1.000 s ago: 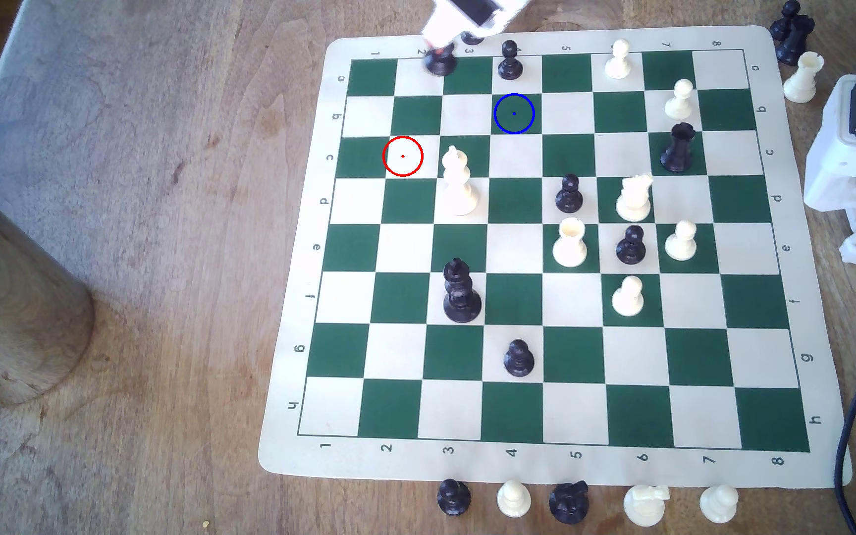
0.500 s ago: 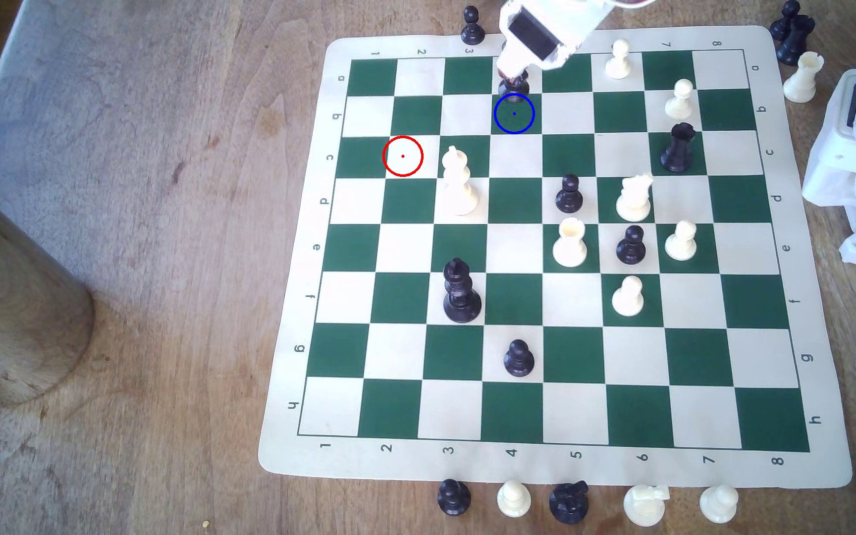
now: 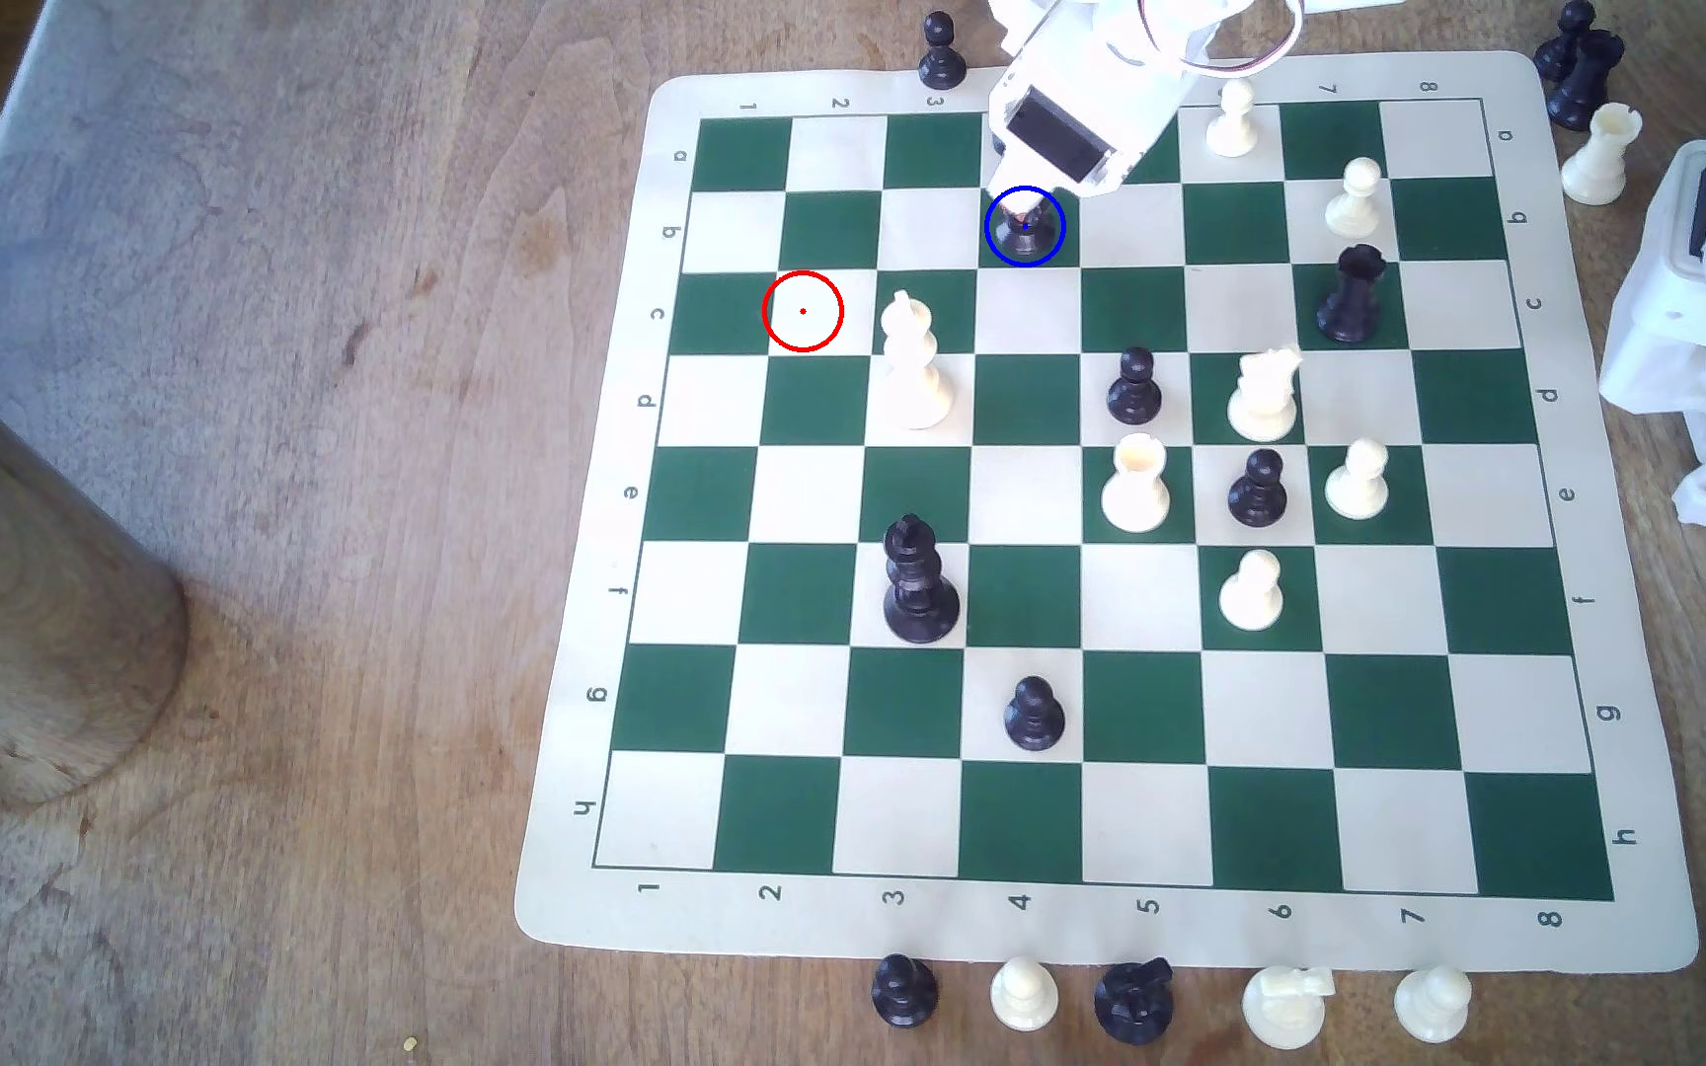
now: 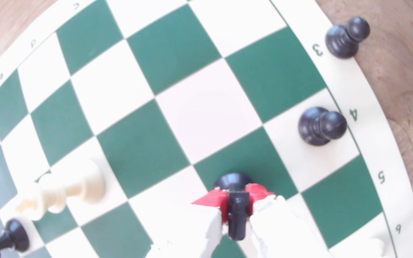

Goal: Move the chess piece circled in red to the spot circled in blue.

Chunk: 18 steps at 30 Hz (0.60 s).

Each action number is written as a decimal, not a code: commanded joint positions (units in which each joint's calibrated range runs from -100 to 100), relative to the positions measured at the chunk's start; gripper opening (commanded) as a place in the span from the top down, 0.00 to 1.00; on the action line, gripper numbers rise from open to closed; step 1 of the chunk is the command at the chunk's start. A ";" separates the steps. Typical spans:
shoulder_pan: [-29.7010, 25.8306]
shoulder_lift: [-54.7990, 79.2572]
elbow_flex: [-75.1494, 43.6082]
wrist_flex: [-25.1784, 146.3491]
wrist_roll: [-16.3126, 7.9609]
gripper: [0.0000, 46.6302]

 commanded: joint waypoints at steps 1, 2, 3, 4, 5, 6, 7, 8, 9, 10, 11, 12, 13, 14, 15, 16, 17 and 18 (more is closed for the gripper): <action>0.36 -1.20 -4.21 0.24 0.59 0.99; 0.52 -1.20 -4.39 0.32 0.59 0.99; 0.67 -1.28 -4.39 0.32 0.68 0.99; 0.83 -1.28 -4.39 0.32 0.73 0.99; 0.99 -1.28 -4.48 0.32 0.73 0.99; 1.14 -1.28 -4.57 0.32 0.83 0.99; 1.22 -1.20 -4.57 0.07 0.83 0.99; 1.30 -1.03 -4.66 -0.09 0.88 0.99; 1.38 -0.86 -4.75 -0.09 0.88 0.99; 1.38 -0.44 -4.84 -0.26 0.88 0.99; 1.38 -0.35 -4.84 -0.34 0.88 0.99; 1.38 -0.18 -4.84 -0.58 0.88 0.99; 1.38 0.07 -4.84 -0.83 0.88 0.99; 1.38 0.33 -4.84 -1.48 0.73 0.99; 1.38 0.58 -4.84 -1.65 0.73 0.99; 1.38 0.92 -4.84 -1.98 0.63 0.99; 1.38 1.09 -4.84 -2.22 0.59 0.99; 1.38 1.26 -4.84 -2.39 0.54 0.99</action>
